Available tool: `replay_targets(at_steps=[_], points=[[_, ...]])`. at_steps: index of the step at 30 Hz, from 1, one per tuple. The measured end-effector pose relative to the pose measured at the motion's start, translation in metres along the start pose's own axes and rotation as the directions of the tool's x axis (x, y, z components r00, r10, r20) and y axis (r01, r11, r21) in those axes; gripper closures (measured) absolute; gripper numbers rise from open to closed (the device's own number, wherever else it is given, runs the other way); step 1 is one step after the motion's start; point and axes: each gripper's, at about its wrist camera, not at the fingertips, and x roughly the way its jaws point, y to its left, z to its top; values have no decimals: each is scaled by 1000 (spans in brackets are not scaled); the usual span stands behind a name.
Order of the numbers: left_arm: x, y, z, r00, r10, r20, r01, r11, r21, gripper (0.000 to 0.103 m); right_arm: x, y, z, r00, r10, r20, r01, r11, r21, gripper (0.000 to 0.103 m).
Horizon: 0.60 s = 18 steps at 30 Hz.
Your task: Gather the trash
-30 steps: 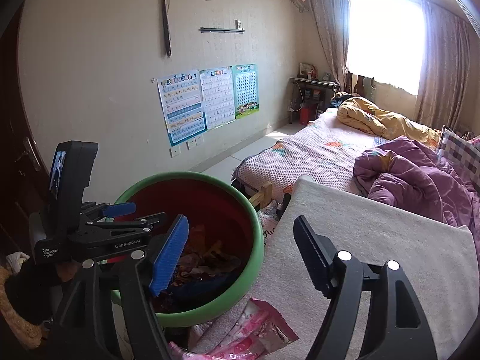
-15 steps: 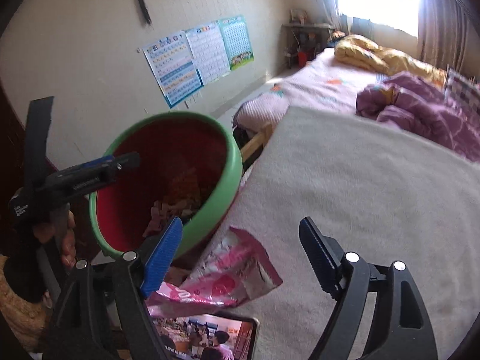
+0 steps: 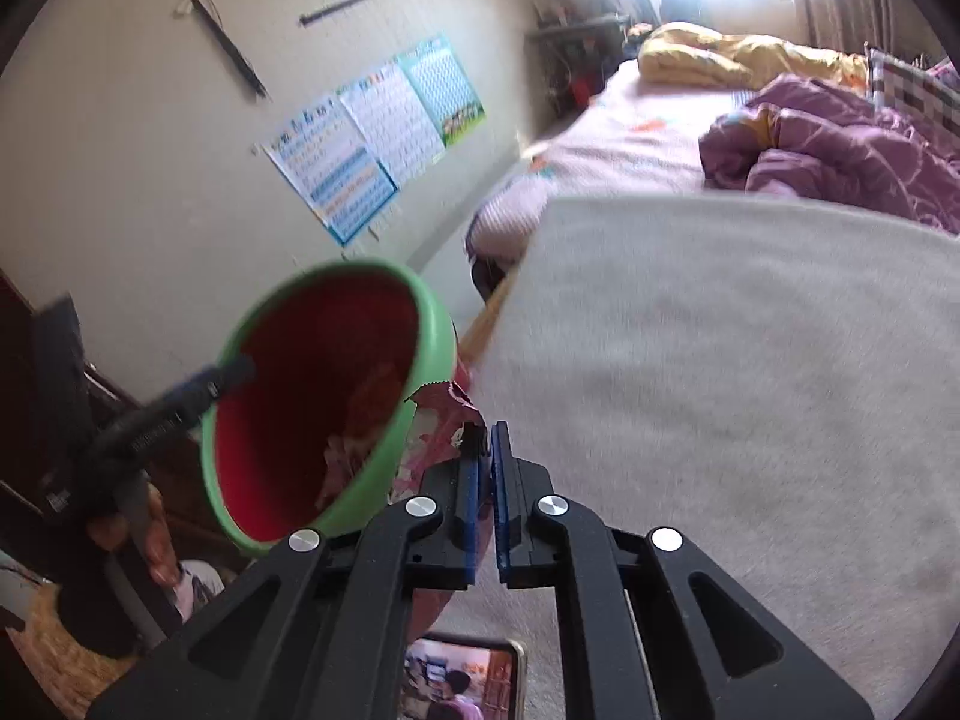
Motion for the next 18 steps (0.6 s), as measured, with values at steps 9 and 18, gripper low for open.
replay_targets(at_steps=[9,18], points=[[-19,11,3,998,23,53,-21,999,-45,34,13,80,36,992,12,126,21,966,-257,88],[-51,-4,1,975,72,210,-70,997,-21,6,-9,70,35,975,27,223,24,974,-225,22]])
